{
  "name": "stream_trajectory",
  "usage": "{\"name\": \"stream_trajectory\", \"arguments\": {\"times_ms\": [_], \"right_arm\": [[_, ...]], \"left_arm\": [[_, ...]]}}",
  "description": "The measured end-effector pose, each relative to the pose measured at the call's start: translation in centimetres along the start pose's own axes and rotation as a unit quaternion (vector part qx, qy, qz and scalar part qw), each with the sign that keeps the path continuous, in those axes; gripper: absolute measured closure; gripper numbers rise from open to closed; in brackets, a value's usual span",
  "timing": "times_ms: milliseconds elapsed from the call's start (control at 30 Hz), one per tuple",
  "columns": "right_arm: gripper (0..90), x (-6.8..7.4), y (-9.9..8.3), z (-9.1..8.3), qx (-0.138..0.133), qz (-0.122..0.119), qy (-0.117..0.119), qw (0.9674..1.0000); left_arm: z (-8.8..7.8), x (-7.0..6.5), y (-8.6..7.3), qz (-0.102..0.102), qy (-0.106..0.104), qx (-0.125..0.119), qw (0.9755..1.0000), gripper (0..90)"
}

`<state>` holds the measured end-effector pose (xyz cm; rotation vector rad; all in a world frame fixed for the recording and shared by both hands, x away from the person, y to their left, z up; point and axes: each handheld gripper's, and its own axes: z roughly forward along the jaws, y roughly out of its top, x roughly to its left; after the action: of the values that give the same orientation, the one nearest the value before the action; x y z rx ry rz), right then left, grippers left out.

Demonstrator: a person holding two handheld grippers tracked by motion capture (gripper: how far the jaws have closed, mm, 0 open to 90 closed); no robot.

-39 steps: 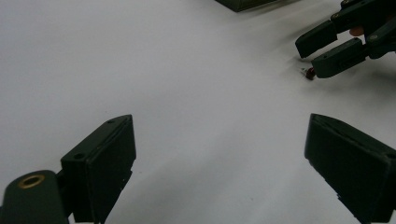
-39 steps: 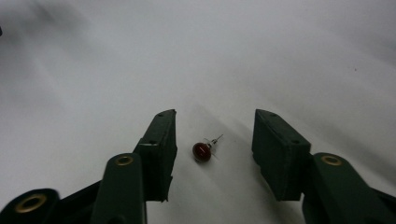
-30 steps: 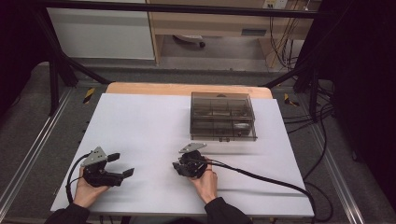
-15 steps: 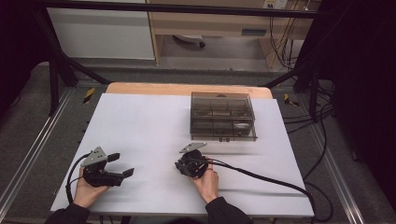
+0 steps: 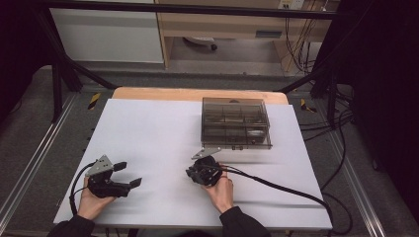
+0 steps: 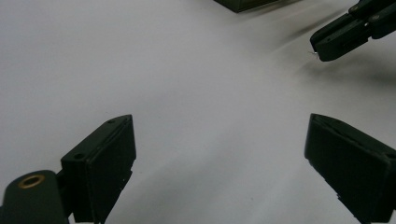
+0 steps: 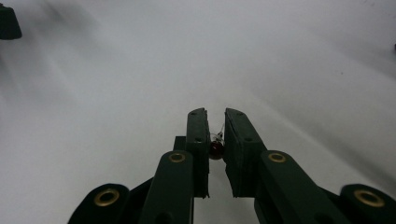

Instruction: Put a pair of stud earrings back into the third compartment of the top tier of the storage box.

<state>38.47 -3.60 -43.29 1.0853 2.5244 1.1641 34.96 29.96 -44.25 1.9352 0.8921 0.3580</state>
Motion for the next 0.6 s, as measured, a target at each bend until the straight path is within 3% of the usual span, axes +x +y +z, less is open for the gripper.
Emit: {"name": "stream_trajectory", "arguments": {"times_ms": [600], "right_arm": [[80.4, -0.1, 1.5, -3.6, -0.026, -0.01, 0.005, 0.9996]], "left_arm": [[0.0, 0.0, 0.0, 0.0, 0.001, 0.001, 1.0, 9.1]]}}
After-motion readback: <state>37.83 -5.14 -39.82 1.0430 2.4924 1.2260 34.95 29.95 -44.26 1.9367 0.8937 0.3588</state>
